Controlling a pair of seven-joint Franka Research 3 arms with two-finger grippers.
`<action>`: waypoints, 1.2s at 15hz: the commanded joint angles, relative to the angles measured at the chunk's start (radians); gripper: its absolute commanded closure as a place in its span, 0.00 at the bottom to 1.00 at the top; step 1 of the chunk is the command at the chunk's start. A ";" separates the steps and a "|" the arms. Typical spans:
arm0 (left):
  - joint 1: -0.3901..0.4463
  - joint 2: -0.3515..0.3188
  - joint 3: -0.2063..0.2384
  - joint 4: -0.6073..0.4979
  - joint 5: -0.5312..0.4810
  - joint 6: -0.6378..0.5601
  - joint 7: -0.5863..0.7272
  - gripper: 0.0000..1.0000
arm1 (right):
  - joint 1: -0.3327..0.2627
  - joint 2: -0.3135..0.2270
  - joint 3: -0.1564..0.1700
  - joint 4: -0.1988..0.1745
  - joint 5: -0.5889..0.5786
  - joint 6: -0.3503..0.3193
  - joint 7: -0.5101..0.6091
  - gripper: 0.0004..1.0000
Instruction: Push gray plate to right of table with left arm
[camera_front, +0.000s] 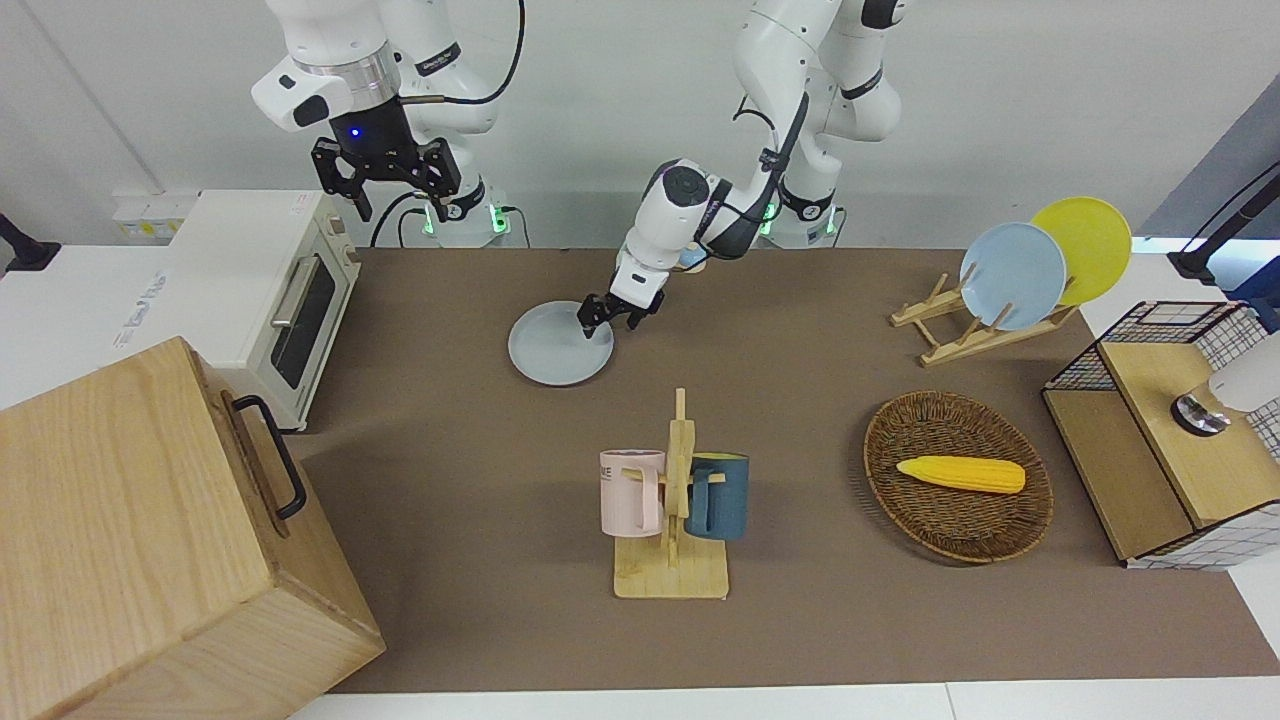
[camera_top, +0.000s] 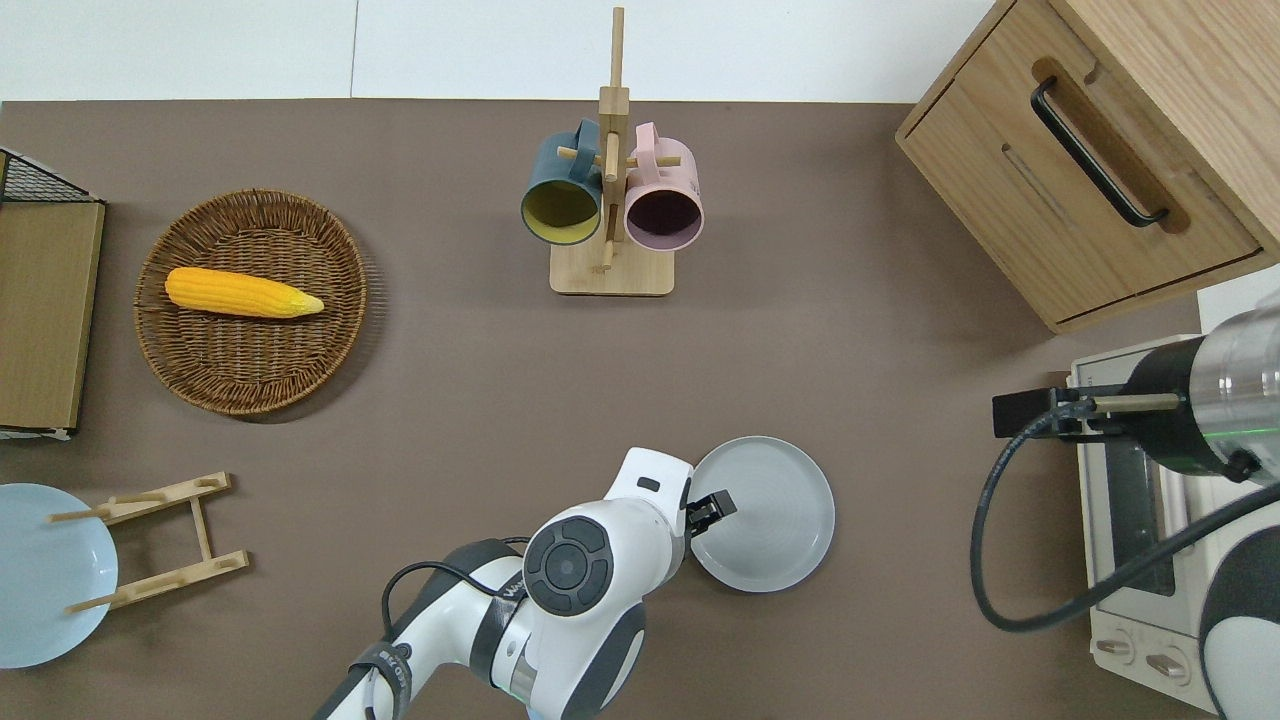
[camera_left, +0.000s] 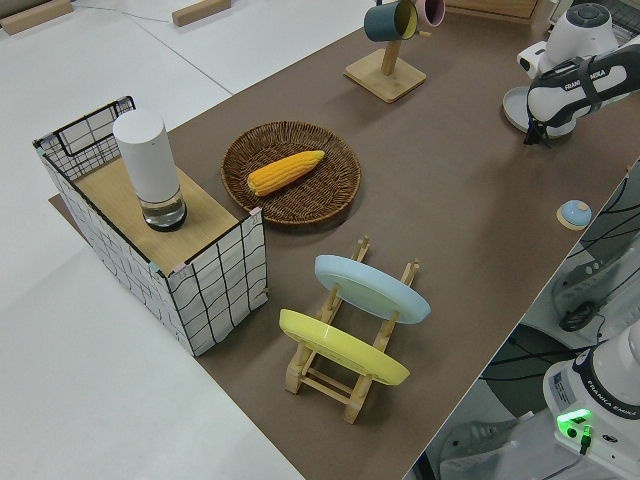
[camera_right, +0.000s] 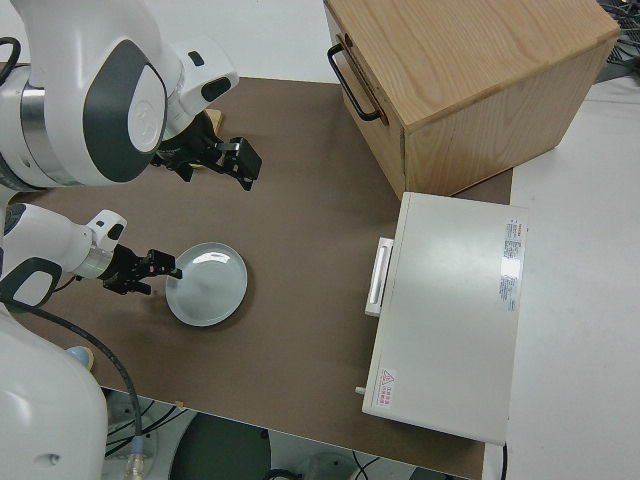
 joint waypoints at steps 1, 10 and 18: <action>0.055 -0.062 0.003 0.010 0.001 -0.110 0.004 0.01 | -0.024 -0.027 0.015 -0.027 0.021 0.000 0.010 0.00; 0.166 -0.139 0.199 0.186 0.009 -0.573 0.340 0.01 | -0.024 -0.027 0.015 -0.027 0.021 0.000 0.010 0.00; 0.243 -0.189 0.334 0.280 0.175 -0.824 0.605 0.01 | -0.024 -0.027 0.015 -0.027 0.021 0.000 0.010 0.01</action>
